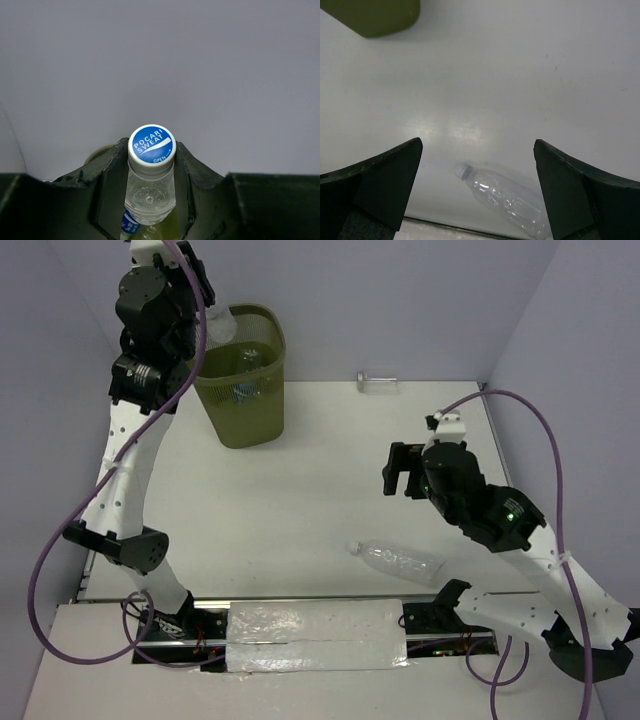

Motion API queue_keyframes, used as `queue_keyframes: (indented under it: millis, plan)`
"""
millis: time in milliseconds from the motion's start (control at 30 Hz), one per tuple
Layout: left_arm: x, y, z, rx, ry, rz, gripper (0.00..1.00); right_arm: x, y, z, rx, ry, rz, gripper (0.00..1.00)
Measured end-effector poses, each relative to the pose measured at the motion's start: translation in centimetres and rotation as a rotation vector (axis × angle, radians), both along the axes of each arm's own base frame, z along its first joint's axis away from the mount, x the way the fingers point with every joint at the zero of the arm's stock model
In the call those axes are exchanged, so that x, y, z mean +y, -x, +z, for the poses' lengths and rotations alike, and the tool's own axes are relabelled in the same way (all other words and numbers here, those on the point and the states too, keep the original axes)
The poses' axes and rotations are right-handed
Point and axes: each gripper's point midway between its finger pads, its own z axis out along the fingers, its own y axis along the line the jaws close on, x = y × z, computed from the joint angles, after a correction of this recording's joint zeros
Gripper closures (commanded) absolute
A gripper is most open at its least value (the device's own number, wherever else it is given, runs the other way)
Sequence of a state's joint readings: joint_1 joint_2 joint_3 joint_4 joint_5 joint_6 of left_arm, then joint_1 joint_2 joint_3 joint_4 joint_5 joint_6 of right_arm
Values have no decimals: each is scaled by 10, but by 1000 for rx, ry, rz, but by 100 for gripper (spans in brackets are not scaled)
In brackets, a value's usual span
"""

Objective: Put the plastic bottles in the bin

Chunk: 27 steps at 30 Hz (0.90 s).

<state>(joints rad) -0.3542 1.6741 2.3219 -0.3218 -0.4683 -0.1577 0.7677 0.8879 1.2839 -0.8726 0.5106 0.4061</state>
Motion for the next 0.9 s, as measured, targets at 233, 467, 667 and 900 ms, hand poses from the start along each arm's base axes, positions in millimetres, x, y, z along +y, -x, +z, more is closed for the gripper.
queue_keyframes:
  millis: [233,467,667,900]
  plan:
    - [24,-65,-56,84,-31,96,100,-5,24,-89,232,44,-23,0]
    - [30,-104,-178,351,-56,112,1,-12,49,-125,345,-16,-67,0]
    - [11,-99,-182,423,-50,44,1,-11,64,-157,455,-97,-146,0]
    - [-53,-32,-144,379,-48,-148,1,-8,92,-203,604,-124,-133,0]
